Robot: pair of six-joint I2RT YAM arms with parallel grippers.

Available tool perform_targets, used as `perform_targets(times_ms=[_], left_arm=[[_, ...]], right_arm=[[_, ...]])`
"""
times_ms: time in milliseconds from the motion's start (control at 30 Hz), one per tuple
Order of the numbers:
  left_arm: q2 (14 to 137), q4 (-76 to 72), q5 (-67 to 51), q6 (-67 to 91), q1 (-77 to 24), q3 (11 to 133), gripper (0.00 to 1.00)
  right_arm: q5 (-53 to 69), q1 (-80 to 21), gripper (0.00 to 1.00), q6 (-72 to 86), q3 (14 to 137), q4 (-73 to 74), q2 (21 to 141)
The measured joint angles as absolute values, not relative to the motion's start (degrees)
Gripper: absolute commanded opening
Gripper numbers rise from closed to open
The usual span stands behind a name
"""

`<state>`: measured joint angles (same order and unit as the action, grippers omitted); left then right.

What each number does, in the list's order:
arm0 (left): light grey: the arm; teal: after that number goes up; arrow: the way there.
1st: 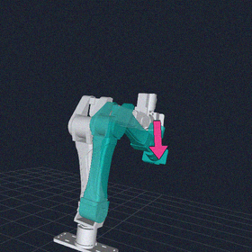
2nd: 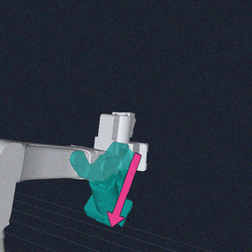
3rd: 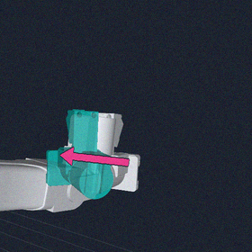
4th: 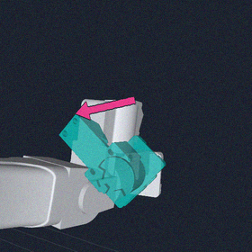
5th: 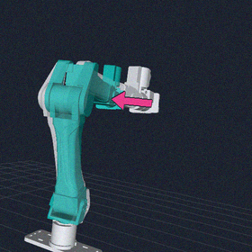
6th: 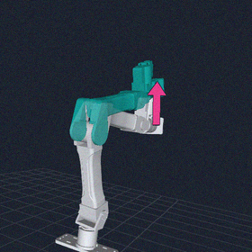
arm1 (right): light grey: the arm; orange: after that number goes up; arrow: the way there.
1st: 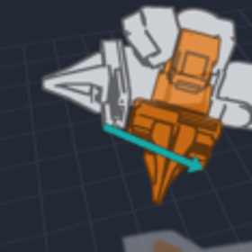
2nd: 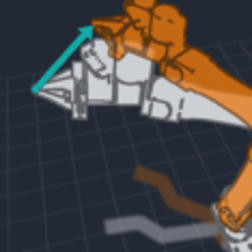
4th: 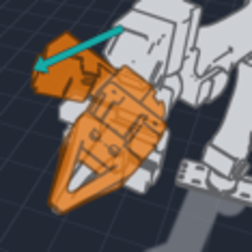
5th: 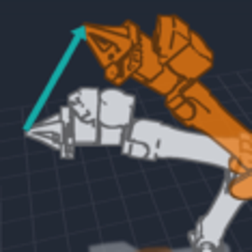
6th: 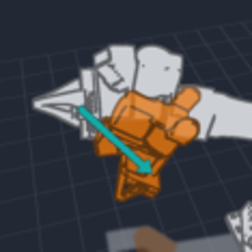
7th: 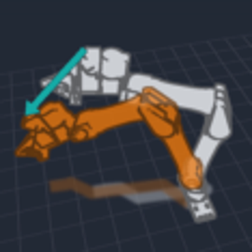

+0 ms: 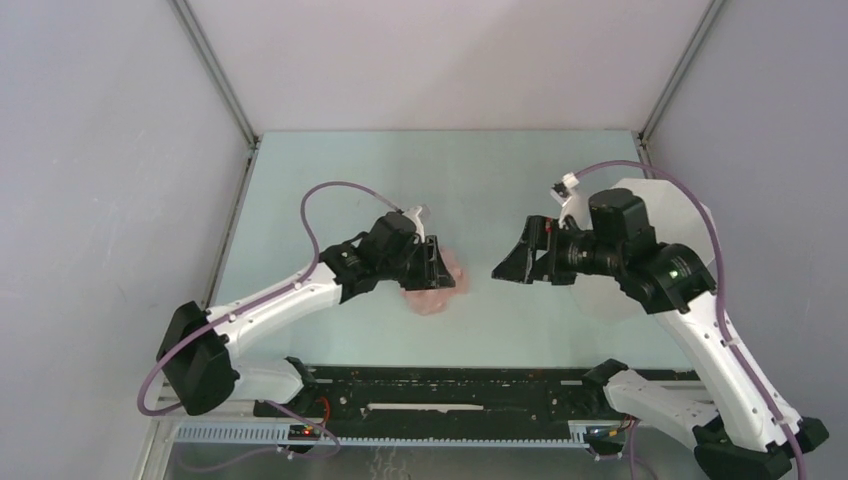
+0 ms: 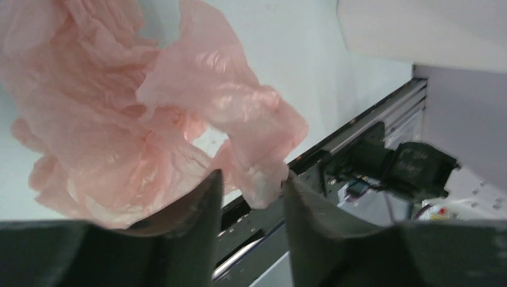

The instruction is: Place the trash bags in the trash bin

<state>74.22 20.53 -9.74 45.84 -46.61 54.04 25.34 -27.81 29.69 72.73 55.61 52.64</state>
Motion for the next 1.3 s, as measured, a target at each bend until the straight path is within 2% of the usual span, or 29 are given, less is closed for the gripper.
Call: perform_targets(times_ms=[200,333,433,567,967,1300], left_arm=[[67.64,28.45,-8.60,42.02,-46.57,56.07,0.83],[56.62,33.93,-4.95,39.09,-46.41,56.80,0.99],[47.24,37.63,0.43,37.98,-46.26,56.80,1.00],[41.06,41.47,6.44,37.69,-44.69,56.80,1.00],[39.42,51.44,14.20,32.93,-42.24,56.77,1.00],[32.93,56.45,17.58,33.34,-42.00,56.75,1.00]], right_arm=[[20.93,-37.01,0.97,35.83,72.10,54.85,57.19],[14.85,-41.56,0.94,41.95,72.12,53.34,62.52],[10.37,-44.05,0.94,45.71,72.16,51.55,66.52],[5.02,-44.77,0.93,48.01,76.58,52.97,73.38],[-6.20,-50.30,0.95,51.81,98.32,54.39,99.13],[-22.44,-56.31,0.97,46.46,121.58,65.52,120.49]])
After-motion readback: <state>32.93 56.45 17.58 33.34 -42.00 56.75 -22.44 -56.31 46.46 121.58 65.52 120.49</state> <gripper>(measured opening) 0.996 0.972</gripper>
